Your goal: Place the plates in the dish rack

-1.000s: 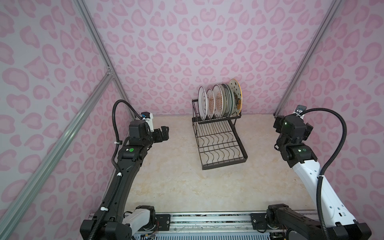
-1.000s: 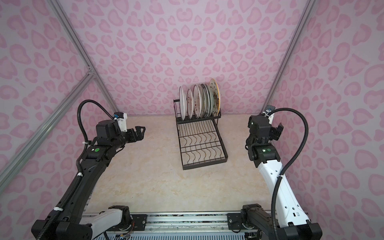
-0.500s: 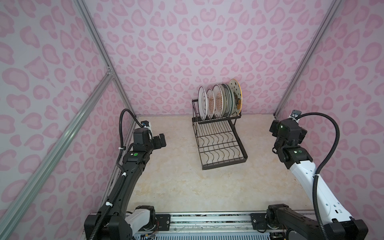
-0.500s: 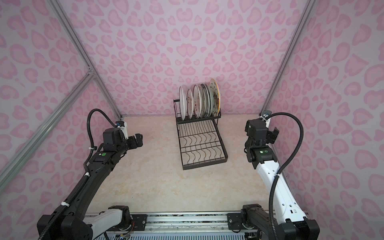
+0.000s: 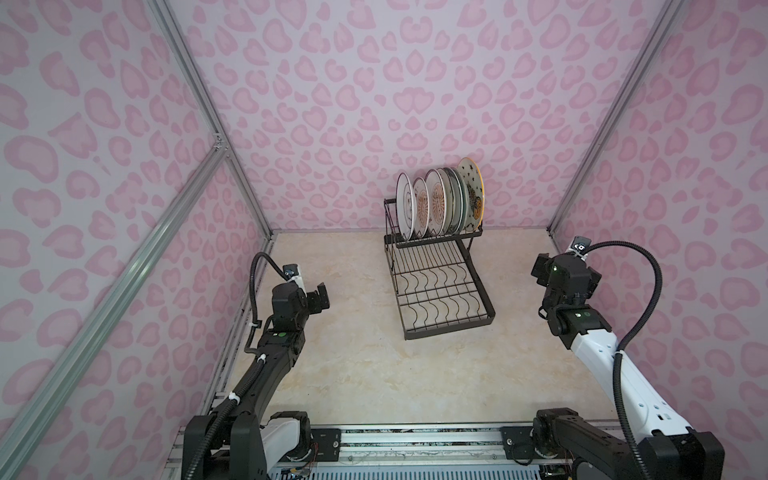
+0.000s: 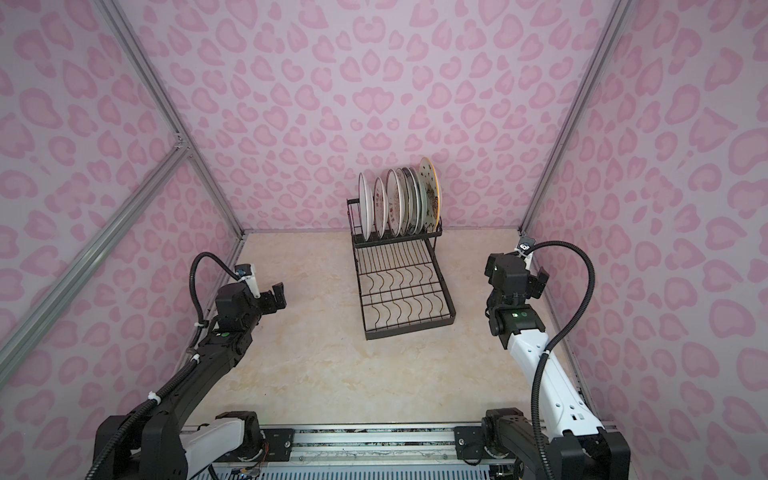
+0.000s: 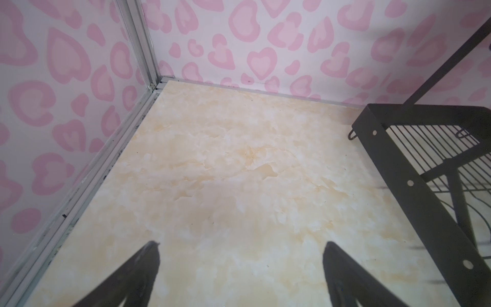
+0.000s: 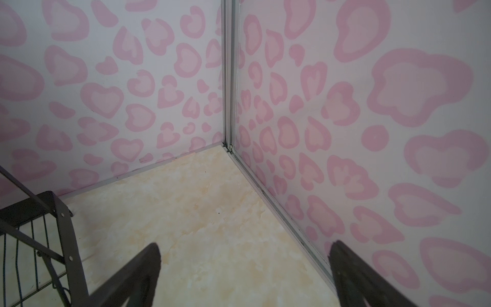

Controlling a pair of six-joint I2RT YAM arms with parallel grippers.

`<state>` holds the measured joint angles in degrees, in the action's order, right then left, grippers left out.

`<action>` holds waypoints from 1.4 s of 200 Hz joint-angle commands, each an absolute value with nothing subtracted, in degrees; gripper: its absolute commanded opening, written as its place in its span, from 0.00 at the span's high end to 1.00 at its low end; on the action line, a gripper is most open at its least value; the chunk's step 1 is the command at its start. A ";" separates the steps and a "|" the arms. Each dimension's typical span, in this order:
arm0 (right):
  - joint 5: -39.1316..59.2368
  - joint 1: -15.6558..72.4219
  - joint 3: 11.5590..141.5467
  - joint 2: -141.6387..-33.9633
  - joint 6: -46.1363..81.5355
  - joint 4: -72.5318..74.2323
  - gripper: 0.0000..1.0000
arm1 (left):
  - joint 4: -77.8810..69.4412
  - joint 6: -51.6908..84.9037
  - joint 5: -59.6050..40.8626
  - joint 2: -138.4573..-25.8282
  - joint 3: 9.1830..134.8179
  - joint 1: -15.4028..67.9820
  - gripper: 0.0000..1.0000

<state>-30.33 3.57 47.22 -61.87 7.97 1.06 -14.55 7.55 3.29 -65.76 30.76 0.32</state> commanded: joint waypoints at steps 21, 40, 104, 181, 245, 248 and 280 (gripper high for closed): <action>-29.60 1.77 41.65 -63.11 8.54 12.33 0.02 | -32.86 5.25 -1.69 -71.37 25.82 -2.36 0.03; -28.81 1.08 38.61 -63.61 8.48 16.77 0.02 | -36.48 5.42 -3.98 -74.11 25.05 -3.98 0.02; -27.54 -0.65 35.44 -66.33 8.37 22.16 0.02 | -47.41 7.05 -11.63 -81.93 23.22 -8.87 0.02; -27.25 -1.08 30.50 -67.95 5.79 32.11 0.02 | -47.47 5.49 -14.68 -83.07 23.77 -8.83 0.02; -26.68 -1.09 25.49 -69.31 3.26 41.19 0.02 | -44.88 4.89 -10.82 -83.42 25.35 -7.32 0.02; -26.57 -1.06 25.50 -69.42 3.18 40.99 0.02 | -44.88 4.83 -10.70 -83.46 25.35 -7.22 0.02; -26.07 0.03 23.01 -68.46 2.96 41.85 0.02 | -45.40 4.92 -10.15 -83.13 24.85 -7.09 0.02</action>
<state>-26.55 -0.60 24.93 -69.19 3.62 38.30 -44.56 5.56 -11.51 -83.35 24.86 -7.05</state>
